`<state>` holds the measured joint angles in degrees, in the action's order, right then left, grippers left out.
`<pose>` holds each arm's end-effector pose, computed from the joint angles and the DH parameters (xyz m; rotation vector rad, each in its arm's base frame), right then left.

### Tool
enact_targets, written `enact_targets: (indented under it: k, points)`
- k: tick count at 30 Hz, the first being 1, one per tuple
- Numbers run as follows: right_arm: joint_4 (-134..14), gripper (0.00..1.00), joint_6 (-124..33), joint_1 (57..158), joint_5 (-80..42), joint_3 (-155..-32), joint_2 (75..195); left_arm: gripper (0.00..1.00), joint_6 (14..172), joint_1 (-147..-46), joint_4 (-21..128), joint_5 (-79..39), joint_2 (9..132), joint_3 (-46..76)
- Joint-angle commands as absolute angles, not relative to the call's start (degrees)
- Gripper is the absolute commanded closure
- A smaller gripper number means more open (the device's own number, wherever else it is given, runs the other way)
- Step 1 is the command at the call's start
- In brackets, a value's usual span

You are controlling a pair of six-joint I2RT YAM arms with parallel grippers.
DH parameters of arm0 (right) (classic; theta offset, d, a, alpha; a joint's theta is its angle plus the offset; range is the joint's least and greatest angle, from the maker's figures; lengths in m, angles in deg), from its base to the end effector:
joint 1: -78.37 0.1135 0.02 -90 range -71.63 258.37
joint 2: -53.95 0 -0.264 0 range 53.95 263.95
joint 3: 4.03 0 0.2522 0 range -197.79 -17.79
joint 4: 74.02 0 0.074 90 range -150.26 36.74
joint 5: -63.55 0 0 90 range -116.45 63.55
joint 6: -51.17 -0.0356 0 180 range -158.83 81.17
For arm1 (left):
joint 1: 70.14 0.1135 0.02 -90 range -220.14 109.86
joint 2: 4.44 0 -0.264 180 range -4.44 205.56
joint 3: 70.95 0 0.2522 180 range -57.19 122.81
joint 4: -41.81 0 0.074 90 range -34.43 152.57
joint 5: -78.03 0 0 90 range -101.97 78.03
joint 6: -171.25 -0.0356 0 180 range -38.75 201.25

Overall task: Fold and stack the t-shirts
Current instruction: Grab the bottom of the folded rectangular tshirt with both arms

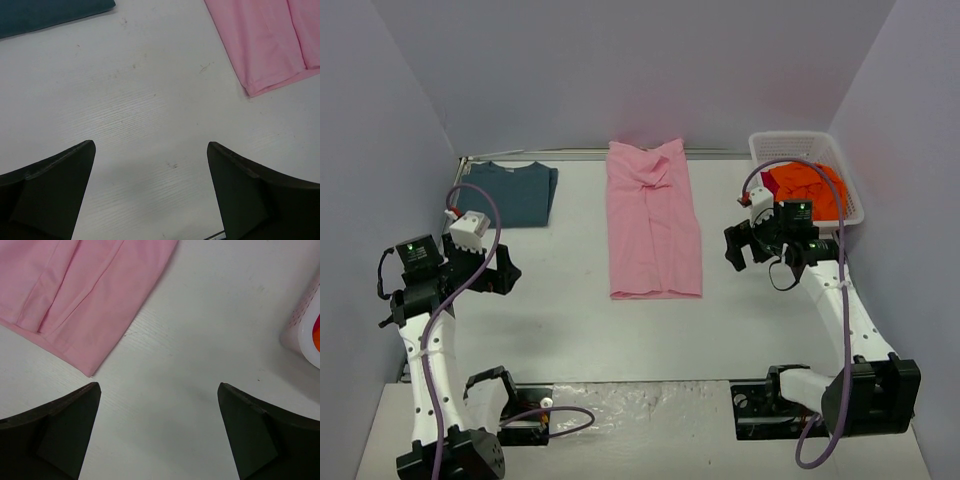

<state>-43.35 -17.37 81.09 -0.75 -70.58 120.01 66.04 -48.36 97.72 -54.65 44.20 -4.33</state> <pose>0.2557 0.0276 0.3036 -0.6870 1.9330 0.2673 0.1617 0.0386 0.3279 0.2707 2.0505 -0.4379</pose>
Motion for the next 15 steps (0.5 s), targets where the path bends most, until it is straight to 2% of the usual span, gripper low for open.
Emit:
enact_targets:
  k: [1,9,15]
  points:
    - [-44.2,0.0,-16.2,82.2,-4.0,-70.1,120.8,0.06,65.6,-47.6,97.7,-56.1,44.1,-2.8]
    - [-44.7,0.0,-15.6,83.1,-6.4,-69.5,120.8,0.06,65.3,-47.0,97.6,-55.8,44.3,-2.3]
    - [-44.8,0.0,-15.7,83.3,-6.3,-69.6,121.4,0.06,59.6,-47.0,104.7,-52.0,47.7,4.9]
